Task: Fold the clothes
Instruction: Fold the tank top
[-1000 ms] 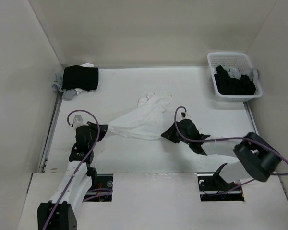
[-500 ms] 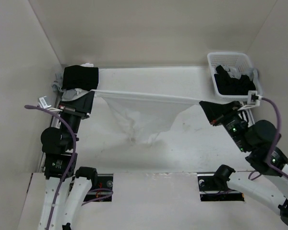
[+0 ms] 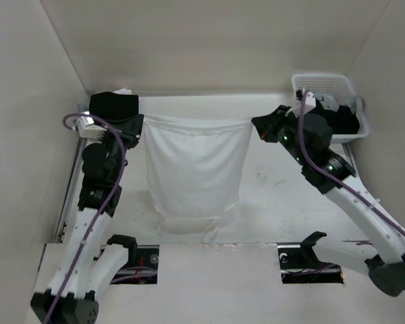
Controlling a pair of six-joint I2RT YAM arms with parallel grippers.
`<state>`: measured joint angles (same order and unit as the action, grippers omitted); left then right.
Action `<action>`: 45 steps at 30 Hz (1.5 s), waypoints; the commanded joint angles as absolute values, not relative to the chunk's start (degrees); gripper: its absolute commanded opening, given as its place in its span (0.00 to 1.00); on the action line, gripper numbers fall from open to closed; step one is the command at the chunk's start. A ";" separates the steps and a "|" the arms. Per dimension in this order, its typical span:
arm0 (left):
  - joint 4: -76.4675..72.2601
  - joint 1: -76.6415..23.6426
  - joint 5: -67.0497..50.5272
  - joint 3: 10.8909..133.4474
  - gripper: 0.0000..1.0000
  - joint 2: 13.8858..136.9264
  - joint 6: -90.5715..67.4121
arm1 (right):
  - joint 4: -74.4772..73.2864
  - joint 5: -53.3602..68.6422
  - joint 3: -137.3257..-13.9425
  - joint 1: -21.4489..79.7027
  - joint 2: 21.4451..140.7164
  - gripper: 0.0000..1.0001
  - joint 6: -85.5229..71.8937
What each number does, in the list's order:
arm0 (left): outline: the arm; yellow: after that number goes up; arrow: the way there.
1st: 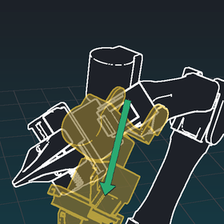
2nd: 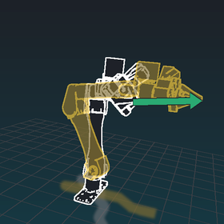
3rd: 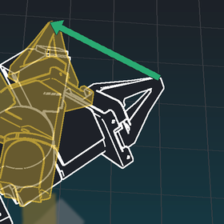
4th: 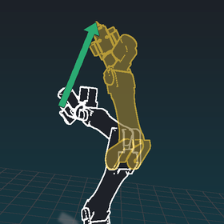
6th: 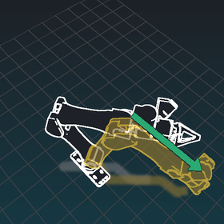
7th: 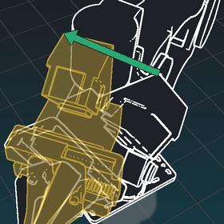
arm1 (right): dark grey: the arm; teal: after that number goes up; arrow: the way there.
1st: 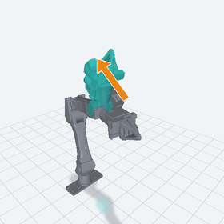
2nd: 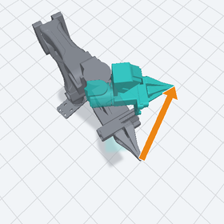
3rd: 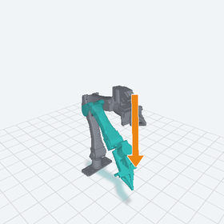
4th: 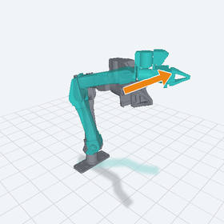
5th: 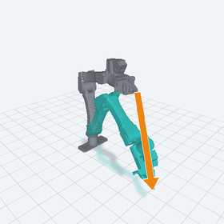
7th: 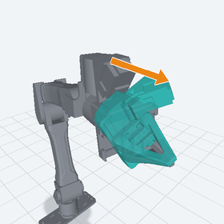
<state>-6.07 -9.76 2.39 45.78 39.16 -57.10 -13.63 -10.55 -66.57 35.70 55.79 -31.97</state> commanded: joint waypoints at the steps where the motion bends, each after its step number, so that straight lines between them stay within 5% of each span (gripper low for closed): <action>1: -13.52 -9.36 4.13 44.73 0.02 49.10 -57.57 | -5.46 -2.13 -68.45 30.12 63.34 0.06 -32.87; 8: -18.54 -6.11 1.42 60.71 0.02 67.57 -58.80 | -7.11 4.13 -87.07 22.99 79.62 0.05 -32.78; 14: -18.90 -4.88 -0.61 65.22 0.02 66.80 -58.54 | -8.97 5.45 -90.89 21.31 77.18 0.06 -32.43; 36: -27.78 -3.12 -10.63 5.91 0.04 50.90 -59.24 | 17.14 5.80 -23.58 25.78 67.42 0.05 -45.69; 45: -1.62 -2.94 -15.03 2.19 0.05 24.29 -60.91 | 5.74 0.28 -14.58 38.27 48.45 0.05 -52.03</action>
<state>-11.35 -3.53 -13.08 2.57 31.29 -60.12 7.29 3.95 -13.19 35.75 53.82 -49.21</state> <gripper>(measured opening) 0.047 0.052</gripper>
